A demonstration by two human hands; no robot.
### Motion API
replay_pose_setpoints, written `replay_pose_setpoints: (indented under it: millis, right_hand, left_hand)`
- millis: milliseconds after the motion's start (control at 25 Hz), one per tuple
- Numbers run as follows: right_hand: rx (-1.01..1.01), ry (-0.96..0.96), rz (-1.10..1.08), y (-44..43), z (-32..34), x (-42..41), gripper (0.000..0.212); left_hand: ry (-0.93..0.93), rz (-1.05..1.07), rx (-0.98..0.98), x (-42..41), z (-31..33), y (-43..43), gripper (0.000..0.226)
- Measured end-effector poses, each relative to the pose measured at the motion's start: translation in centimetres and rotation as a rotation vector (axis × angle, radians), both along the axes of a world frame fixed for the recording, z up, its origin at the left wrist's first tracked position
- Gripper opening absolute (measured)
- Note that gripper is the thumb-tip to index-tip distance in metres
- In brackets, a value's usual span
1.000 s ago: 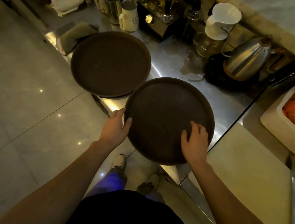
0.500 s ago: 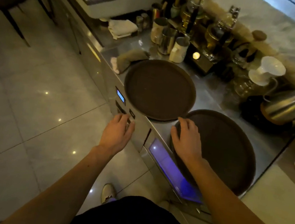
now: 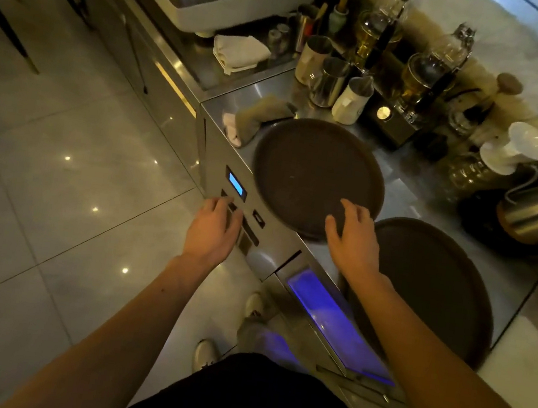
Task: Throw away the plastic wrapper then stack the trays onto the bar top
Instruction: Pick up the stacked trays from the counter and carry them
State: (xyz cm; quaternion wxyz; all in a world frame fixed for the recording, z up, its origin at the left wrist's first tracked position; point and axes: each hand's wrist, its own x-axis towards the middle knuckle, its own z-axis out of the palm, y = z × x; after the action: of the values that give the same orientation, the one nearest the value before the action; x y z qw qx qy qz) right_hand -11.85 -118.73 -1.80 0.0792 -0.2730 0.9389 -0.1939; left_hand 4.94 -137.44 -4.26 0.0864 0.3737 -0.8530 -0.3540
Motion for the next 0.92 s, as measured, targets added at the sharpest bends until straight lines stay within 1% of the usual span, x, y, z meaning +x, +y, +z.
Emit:
replay_pose_setpoints:
  millis: [160, 280, 520, 640, 800, 920]
  right_hand:
    - [-0.01, -0.046, -0.092, -1.3, -0.9, -4.9, 0.053]
    - [-0.013, -0.096, -0.125, -2.2, -2.5, -9.8, 0.054]
    - [0.098, -0.18, -0.194, -3.0, -5.5, -18.6, 0.056]
    - [0.172, -0.213, -0.257, -2.9, -6.8, -21.3, 0.055]
    - [0.269, -0.173, -0.319, -2.7, -7.7, -22.6, 0.051]
    - [0.263, -0.294, -0.404, -2.9, -8.2, -23.4, 0.047]
  left_hand:
    - [-0.046, 0.001, 0.042, -4.5, -0.9, -2.1, 0.043]
    - [-0.085, 0.006, 0.075, -8.7, -1.8, -3.9, 0.048]
    - [-0.205, 0.111, 0.229, -15.4, -3.2, -6.4, 0.053]
    - [-0.258, 0.12, 0.286, -17.5, -4.0, -7.0, 0.051]
    - [-0.332, 0.156, 0.321, -19.0, -4.2, -7.8, 0.045]
    - [-0.357, 0.148, 0.343, -19.7, -5.0, -8.9, 0.037]
